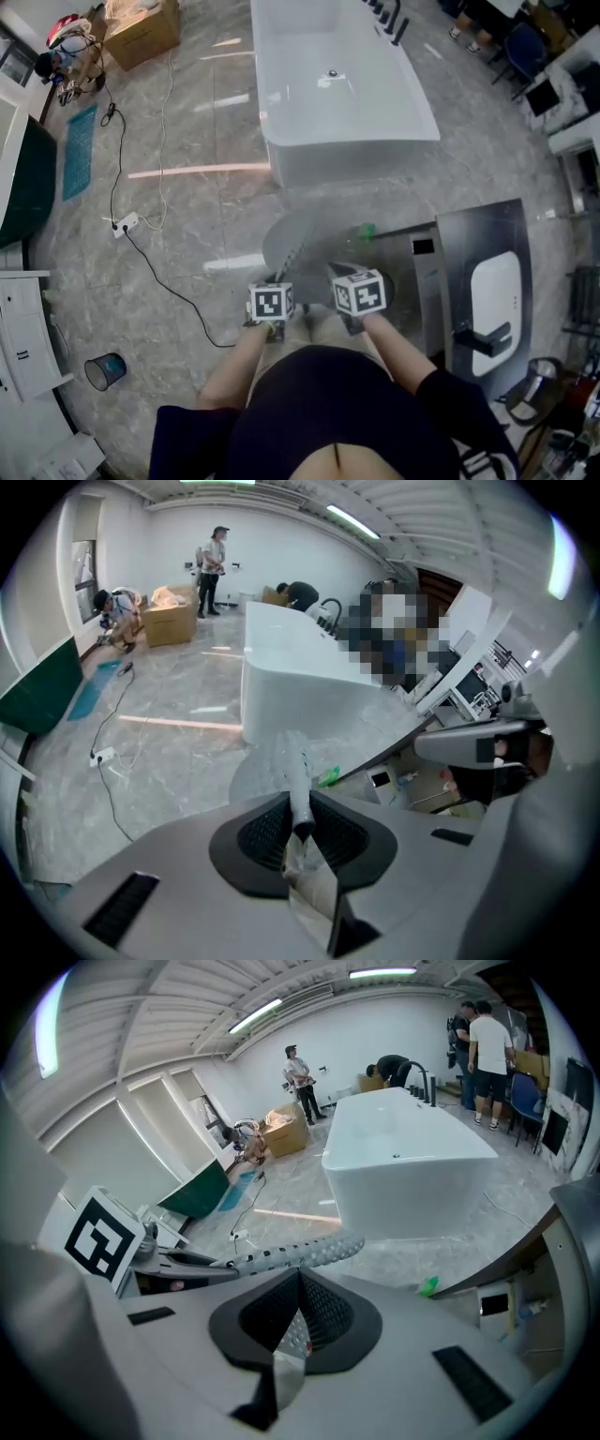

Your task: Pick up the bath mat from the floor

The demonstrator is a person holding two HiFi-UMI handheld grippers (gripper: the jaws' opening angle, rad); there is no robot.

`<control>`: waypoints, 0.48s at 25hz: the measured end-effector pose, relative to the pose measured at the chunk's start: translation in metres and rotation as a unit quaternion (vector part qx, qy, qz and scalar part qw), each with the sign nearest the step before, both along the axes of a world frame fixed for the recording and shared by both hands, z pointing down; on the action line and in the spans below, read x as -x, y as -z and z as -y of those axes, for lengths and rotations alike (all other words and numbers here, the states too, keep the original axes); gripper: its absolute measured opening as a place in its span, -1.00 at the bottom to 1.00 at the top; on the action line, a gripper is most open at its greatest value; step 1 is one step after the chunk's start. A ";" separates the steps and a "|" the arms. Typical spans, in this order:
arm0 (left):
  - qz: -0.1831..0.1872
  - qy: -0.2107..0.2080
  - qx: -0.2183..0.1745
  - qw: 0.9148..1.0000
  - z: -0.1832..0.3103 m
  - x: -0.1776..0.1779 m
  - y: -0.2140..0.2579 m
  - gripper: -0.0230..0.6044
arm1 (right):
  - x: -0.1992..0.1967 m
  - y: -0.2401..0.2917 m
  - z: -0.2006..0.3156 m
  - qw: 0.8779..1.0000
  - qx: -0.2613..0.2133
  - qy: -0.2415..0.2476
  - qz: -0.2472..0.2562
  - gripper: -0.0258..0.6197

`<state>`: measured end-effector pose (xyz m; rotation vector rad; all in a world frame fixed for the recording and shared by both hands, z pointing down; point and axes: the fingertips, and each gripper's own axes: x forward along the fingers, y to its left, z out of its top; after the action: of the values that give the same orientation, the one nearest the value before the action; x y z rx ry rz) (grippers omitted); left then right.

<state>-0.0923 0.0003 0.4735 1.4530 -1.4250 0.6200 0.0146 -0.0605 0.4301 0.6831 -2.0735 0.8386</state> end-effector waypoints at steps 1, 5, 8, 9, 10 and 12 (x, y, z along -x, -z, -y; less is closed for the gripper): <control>-0.001 -0.003 -0.010 1.000 0.000 -0.001 0.008 -0.76 | 0.001 0.003 -0.002 1.000 0.003 -0.002 0.004 -0.88; -0.014 -0.014 -0.030 0.999 -0.005 -0.007 0.033 -0.76 | 0.004 0.014 -0.006 1.000 0.003 -0.002 0.014 -0.88; -0.016 -0.016 -0.050 0.998 -0.001 -0.008 0.051 -0.76 | 0.003 0.021 -0.004 1.000 -0.003 -0.001 0.019 -0.88; -0.018 -0.013 -0.057 0.998 0.000 -0.008 0.056 -0.76 | 0.001 0.023 -0.004 1.000 -0.003 -0.002 0.020 -0.88; -0.019 -0.009 -0.062 0.998 0.001 -0.008 0.062 -0.76 | -0.001 0.024 -0.005 1.000 -0.004 -0.003 0.022 -0.88; -0.022 -0.001 -0.072 0.997 0.004 -0.006 0.071 -0.76 | -0.003 0.027 -0.006 1.000 -0.005 -0.003 0.025 -0.88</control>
<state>-0.0862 -0.0035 0.4028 1.5725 -1.4586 0.4919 0.0175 -0.0549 0.4032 0.6801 -2.1236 0.8565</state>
